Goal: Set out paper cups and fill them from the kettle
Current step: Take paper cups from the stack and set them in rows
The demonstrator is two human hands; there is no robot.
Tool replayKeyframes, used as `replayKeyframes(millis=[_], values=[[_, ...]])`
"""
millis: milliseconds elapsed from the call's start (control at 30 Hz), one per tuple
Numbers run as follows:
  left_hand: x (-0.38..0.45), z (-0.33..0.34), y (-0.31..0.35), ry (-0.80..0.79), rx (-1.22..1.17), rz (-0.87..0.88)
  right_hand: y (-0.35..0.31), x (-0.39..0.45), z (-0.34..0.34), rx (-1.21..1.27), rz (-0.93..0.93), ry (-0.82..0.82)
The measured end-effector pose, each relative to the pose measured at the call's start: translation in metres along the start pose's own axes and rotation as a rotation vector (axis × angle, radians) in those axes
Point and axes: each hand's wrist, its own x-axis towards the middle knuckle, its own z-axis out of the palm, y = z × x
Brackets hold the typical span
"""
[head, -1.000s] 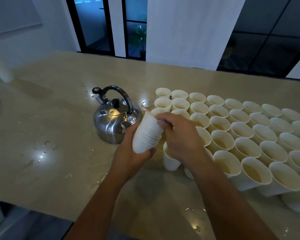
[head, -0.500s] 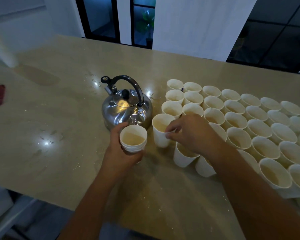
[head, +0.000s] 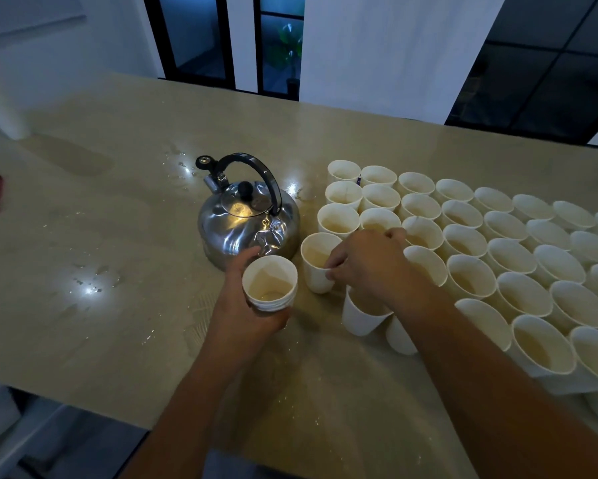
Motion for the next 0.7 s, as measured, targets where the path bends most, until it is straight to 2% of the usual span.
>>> replayKeyframes(millis=[167, 300, 467, 567, 700], values=[[0.0, 0.006, 0.006, -0.023, 0.012, -0.023, 0.001, 0.009, 0.003, -0.054, 0.031, 0.042], [-0.006, -0.005, 0.018, -0.052, 0.045, -0.01, 0.004, 0.002, -0.005, -0.016, 0.023, -0.02], [0.009, -0.021, 0.082, -0.029, 0.08, 0.25, 0.03, -0.045, -0.059, 0.293, -0.019, 0.05], [0.026, 0.005, 0.148, -0.136, 0.051, 0.412, 0.068, -0.094, -0.094, 0.376, 0.046, 0.151], [0.022, 0.093, 0.233, -0.377, -0.024, 0.624, 0.131, -0.167, -0.126, 0.401, 0.255, 0.299]])
